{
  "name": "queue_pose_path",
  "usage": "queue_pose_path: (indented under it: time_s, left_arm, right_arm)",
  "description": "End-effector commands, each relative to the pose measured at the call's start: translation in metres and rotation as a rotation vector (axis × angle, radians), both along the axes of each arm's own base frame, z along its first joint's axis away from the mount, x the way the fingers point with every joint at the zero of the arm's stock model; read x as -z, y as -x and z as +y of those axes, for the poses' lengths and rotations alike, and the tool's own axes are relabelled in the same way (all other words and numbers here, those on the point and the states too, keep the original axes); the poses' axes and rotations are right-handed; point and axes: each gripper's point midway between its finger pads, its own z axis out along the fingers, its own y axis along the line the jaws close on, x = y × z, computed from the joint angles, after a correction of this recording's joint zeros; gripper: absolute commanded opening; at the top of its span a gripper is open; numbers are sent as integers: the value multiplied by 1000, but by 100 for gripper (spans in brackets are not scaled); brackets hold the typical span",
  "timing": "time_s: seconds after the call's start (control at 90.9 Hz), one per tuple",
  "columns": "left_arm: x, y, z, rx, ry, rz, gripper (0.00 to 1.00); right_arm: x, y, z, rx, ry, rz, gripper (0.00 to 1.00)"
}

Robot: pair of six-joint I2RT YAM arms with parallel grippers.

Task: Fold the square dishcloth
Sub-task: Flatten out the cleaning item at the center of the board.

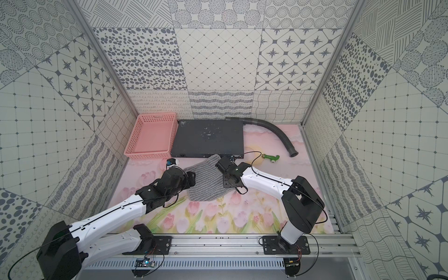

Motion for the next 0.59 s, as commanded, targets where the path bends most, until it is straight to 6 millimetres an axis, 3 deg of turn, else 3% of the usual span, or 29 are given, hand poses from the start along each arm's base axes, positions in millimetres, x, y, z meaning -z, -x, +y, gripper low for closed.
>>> queue_pose_path:
  time_s: [0.0,0.165,0.385,0.583]
  left_arm:
    - [54,58,-2,13,90,340,87]
    - [78,69,-16,74,142,415,89]
    - [94,72,-31,148,181,452,92]
    - [94,62,-49,206,234,419,82]
  right_arm:
    - [9,1,8,35,-47,10,45]
    - [26,6,7,49,-34,41,44]
    - [32,15,4,71,-40,42,44]
    - [39,22,-2,107,-47,57,44]
